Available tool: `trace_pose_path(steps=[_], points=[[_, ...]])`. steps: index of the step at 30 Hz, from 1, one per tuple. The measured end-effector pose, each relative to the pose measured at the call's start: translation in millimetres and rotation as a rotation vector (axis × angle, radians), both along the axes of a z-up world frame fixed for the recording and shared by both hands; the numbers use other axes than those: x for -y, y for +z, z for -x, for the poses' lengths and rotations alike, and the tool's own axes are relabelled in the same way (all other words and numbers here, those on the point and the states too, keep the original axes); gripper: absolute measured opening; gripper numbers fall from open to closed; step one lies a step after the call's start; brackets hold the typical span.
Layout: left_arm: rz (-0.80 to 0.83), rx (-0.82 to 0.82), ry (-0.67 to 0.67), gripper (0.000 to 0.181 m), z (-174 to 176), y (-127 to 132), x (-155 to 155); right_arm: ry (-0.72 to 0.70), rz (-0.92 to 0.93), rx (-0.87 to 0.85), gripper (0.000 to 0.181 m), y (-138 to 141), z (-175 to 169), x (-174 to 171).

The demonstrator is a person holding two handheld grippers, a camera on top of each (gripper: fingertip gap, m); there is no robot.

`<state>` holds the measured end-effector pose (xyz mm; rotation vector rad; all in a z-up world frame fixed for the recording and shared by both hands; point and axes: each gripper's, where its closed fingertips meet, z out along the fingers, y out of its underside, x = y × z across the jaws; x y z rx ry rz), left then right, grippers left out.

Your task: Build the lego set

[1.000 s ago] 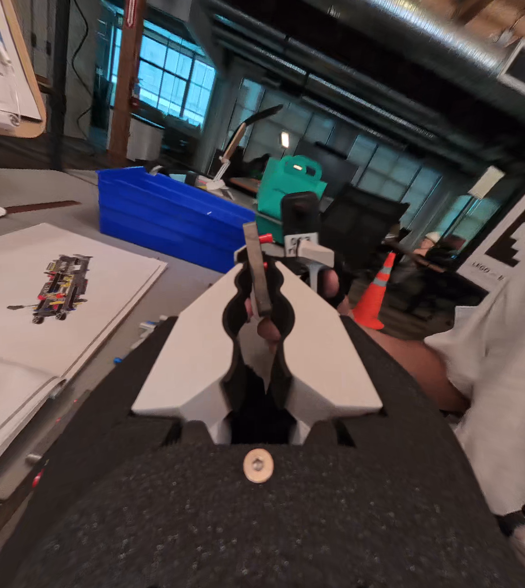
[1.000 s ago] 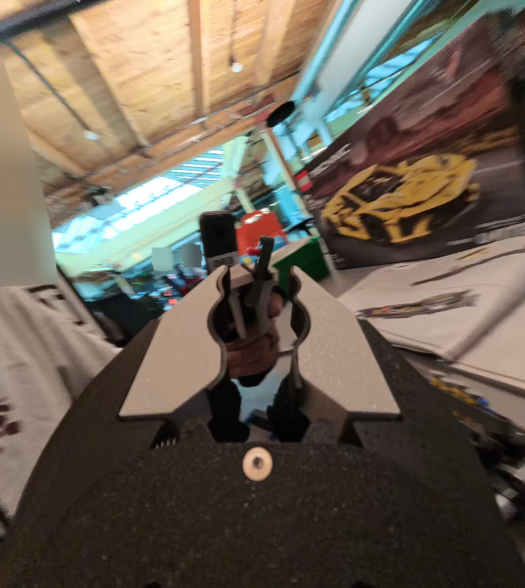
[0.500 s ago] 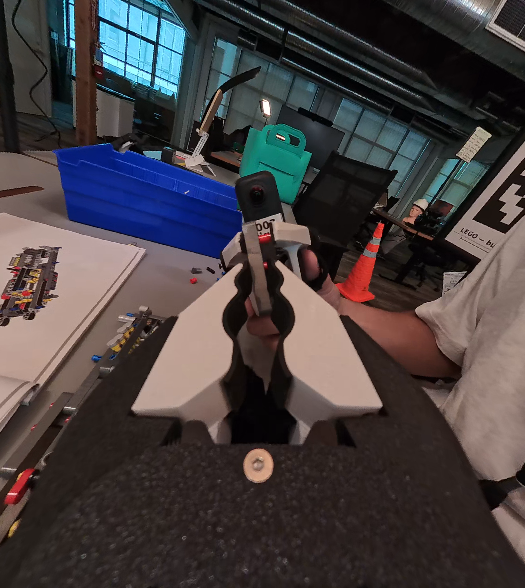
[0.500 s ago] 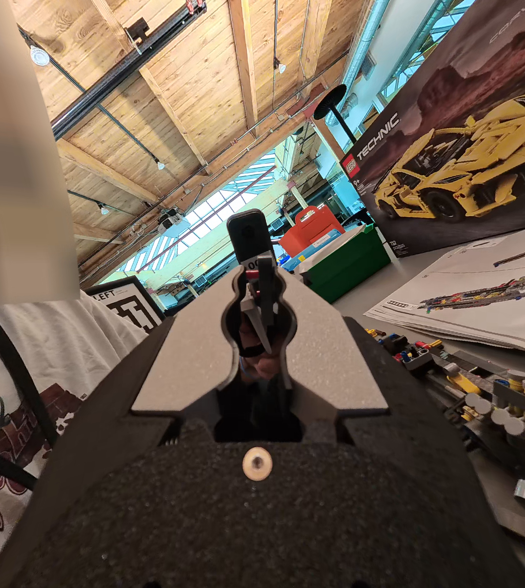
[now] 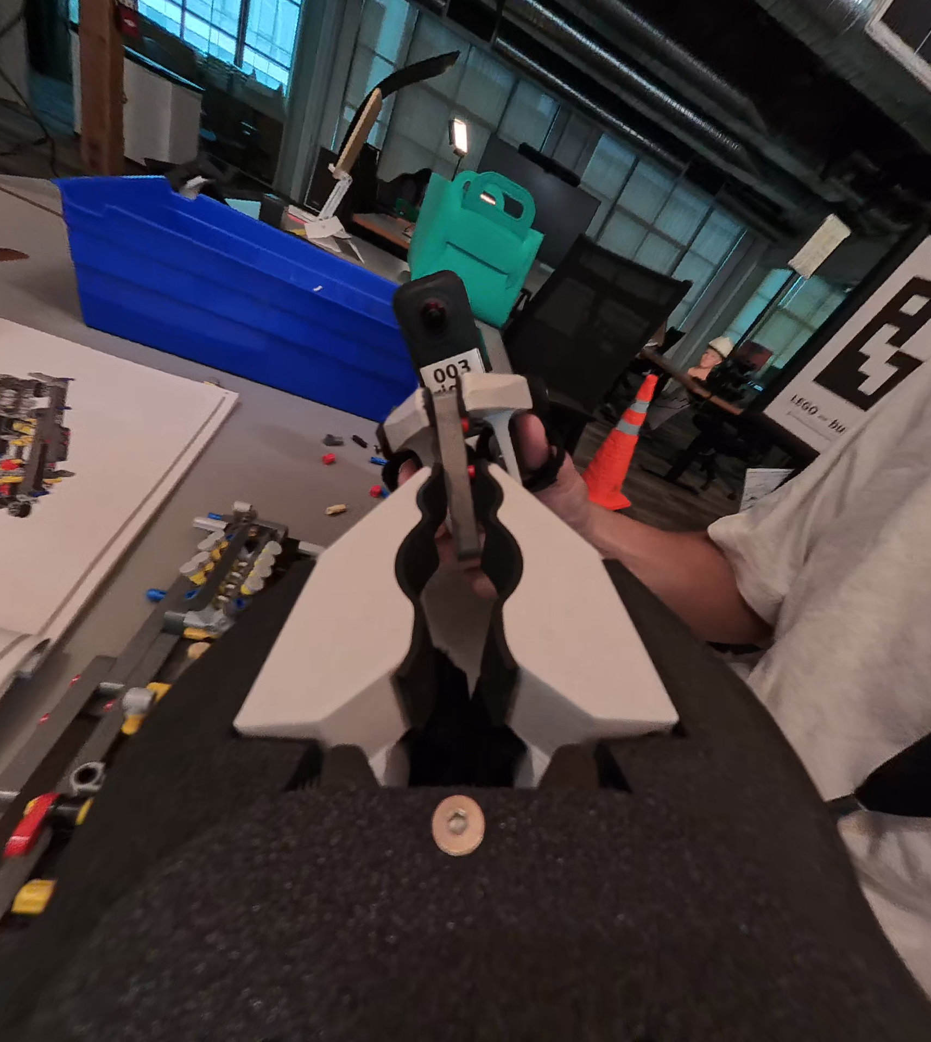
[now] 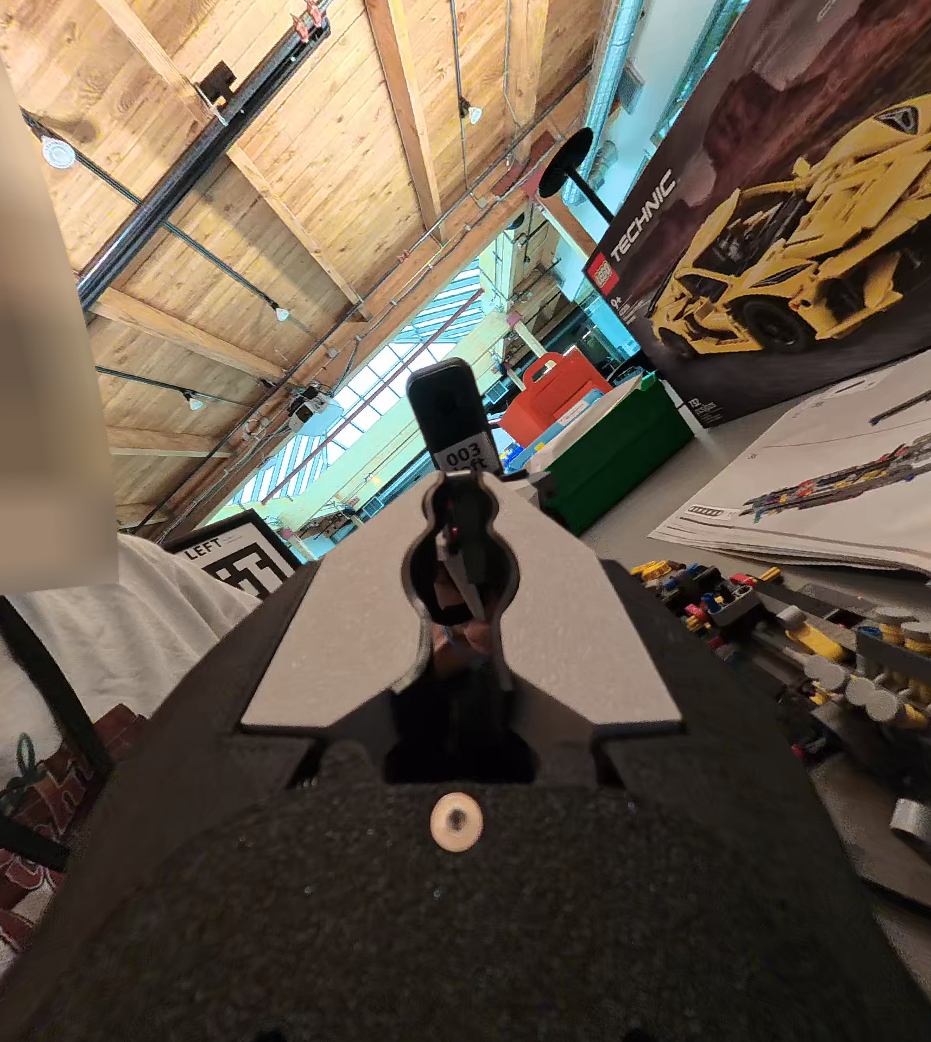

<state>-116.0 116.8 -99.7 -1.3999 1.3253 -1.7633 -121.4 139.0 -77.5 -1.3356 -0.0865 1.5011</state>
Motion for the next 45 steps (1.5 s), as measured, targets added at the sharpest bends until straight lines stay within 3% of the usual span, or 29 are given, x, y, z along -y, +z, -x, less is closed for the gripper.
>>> trace_pose_path(steps=[1, 5, 8, 12, 19, 21, 23, 27, 31, 35, 37, 45], points=[[0.016, -0.005, 0.000, 0.008, 0, -1, -1, -0.007, 0.003, 0.006, 0.006, -1, 0, -1], [0.031, -0.031, 0.008, 0.008, -2, -4, -2, -0.028, 0.029, 0.004, 0.006, -6, -6, -4], [0.055, -0.045, 0.001, 0.020, -2, -6, -5, -0.098, 0.014, -0.099, 0.005, 2, -29, -7], [0.078, -0.022, 0.002, 0.007, -2, -4, -6, -0.105, -0.001, -0.050, 0.006, 0, -20, -7], [0.084, -0.049, -0.018, 0.007, 2, -7, -12, -0.112, 0.031, -0.042, 0.006, -5, -20, -11], [0.075, -0.090, 0.004, 0.007, 6, -12, -23, -0.171, 0.052, 0.013, 0.011, -11, -25, -16], [0.039, -0.198, 0.108, 0.007, 15, -27, -54, -0.292, 0.087, 0.119, 0.024, -23, -37, -24], [-0.010, -0.402, 0.349, 0.007, 48, -58, -123, -0.456, 0.040, 0.344, 0.021, -26, -43, -23], [-0.034, -0.525, 0.497, 0.007, 74, -78, -161, -0.507, 0.073, 0.551, 0.018, -44, -37, -29], [-0.047, -0.582, 0.572, 0.007, 82, -85, -173, -0.685, 0.148, 0.859, 0.013, -70, -62, -35], [-0.052, -0.592, 0.584, 0.007, 81, -87, -172, -0.693, 0.158, 0.945, 0.011, -78, -61, -35], [-0.140, -0.562, 0.763, 0.007, 91, -75, -195, -0.568, 0.074, 0.972, 0.009, -79, -29, -38]])
